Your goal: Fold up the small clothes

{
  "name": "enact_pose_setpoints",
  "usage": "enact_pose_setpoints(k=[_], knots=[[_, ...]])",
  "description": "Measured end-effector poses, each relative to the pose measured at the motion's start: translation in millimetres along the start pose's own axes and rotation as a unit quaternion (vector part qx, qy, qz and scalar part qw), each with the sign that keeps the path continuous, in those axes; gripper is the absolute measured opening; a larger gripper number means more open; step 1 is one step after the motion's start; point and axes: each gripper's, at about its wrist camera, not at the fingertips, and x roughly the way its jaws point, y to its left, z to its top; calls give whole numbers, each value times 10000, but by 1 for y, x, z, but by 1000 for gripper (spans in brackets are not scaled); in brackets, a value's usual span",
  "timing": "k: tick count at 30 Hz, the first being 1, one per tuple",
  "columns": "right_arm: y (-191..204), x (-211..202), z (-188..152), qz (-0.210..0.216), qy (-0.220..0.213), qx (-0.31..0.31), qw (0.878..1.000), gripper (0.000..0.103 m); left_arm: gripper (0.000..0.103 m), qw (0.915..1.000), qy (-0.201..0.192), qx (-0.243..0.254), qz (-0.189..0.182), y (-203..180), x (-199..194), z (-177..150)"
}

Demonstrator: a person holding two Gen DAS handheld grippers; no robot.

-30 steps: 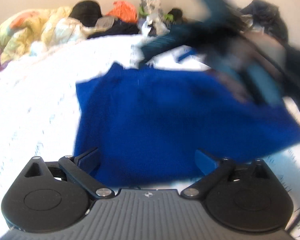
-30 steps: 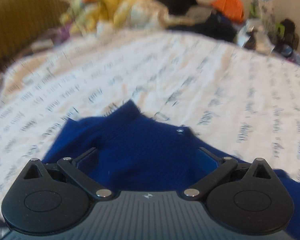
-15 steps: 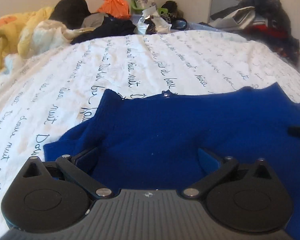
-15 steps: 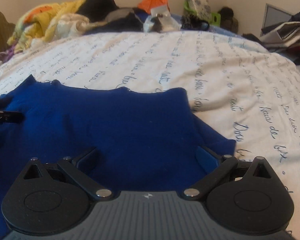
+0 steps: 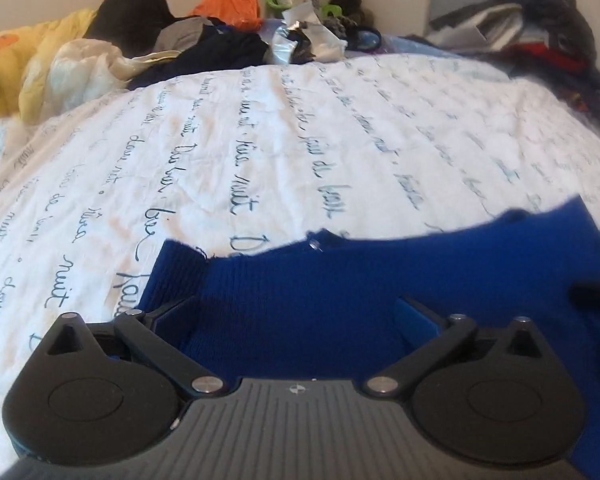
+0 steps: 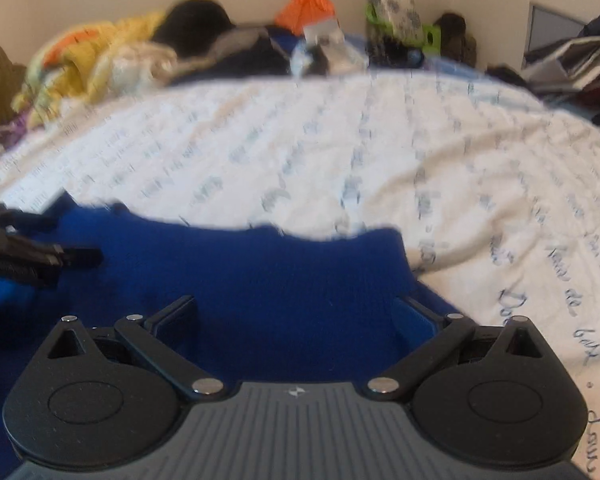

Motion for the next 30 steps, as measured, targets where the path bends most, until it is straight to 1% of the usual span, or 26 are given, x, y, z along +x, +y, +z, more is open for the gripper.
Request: enact_pose_setpoints(k=[1, 2, 3, 6, 8, 9, 10, 11, 12, 13, 14, 15, 17, 18, 19, 21, 23, 24, 26, 27, 29, 30], knots=[[-3, 4, -8, -53, -222, -143, 9996, 103, 103, 9999, -131, 64, 14, 0, 0, -3], [-9, 4, -15, 70, -415, -133, 9990, 103, 103, 9999, -160, 14, -4, 2, 1, -4], [-16, 3, -14, 120, -433, 80, 9990, 103, 103, 9999, -155, -40, 16, 3, 1, -4], [-9, 3, -13, -103, -406, -47, 9991, 103, 103, 9998, -135, -18, 163, -1, -4, -4], [-7, -5, -16, -249, -384, 98, 9989, 103, 103, 9992, -114, -85, 374, -3, -22, -9], [-4, -15, -20, -359, -368, 231, 9984, 103, 103, 9992, -155, -170, 322, -2, -39, -15], [-1, -26, -26, -347, -424, 273, 9981, 103, 103, 9994, -217, -239, 113, 0, -53, -24], [4, -38, -33, -252, -533, 199, 9981, 103, 103, 9995, -199, -262, -39, 0, -62, -32], [9, -44, -40, -211, -563, 89, 9982, 103, 103, 9997, -38, -237, -45, -1, -63, -40], [12, -42, -47, -269, -450, -10, 9986, 103, 103, 9998, 51, -189, 45, -2, -59, -51], [15, -40, -56, -361, -548, -152, 9977, 103, 103, 9996, -231, -154, 54, -2, -63, -60], [14, -41, -57, -326, -599, -94, 9976, 103, 103, 9994, -294, -186, 62, 0, -67, -63], [13, -40, -55, -311, -569, -83, 9979, 103, 103, 9982, -273, -480, 224, 5, -84, -66], [12, -41, -54, -306, -571, -88, 9979, 103, 103, 9966, -338, -724, 187, 11, -98, -71], [12, -42, -55, -285, -585, -78, 9979, 103, 103, 9929, -458, -1090, 99, 18, -116, -79], [9, -45, -57, -218, -635, -2, 9977, 103, 103, 9804, -615, -1867, -130, 34, -149, -101], [7, -47, -59, -179, -679, 77, 9975, 103, 103, 9616, -551, -2677, -238, 49, -177, -129], [7, -47, -59, -173, -688, 96, 9974, 103, 103, 9502, -472, -3066, -304, 55, -187, -143], [7, -47, -59, -180, -686, 90, 9974, 103, 103, 9180, -285, -3930, -462, 68, -201, -170], [7, -47, -59, -187, -683, 82, 9975, 103, 103, 9036, -372, -4231, -564, 70, -207, -181], [6, -47, -59, -173, -685, 91, 9975, 103, 102, 8807, -466, -4661, -709, 75, -214, -192], [6, -47, -59, -164, -689, 97, 9974, 103, 102, 8715, -467, -4812, -819, 77, -213, -192]])
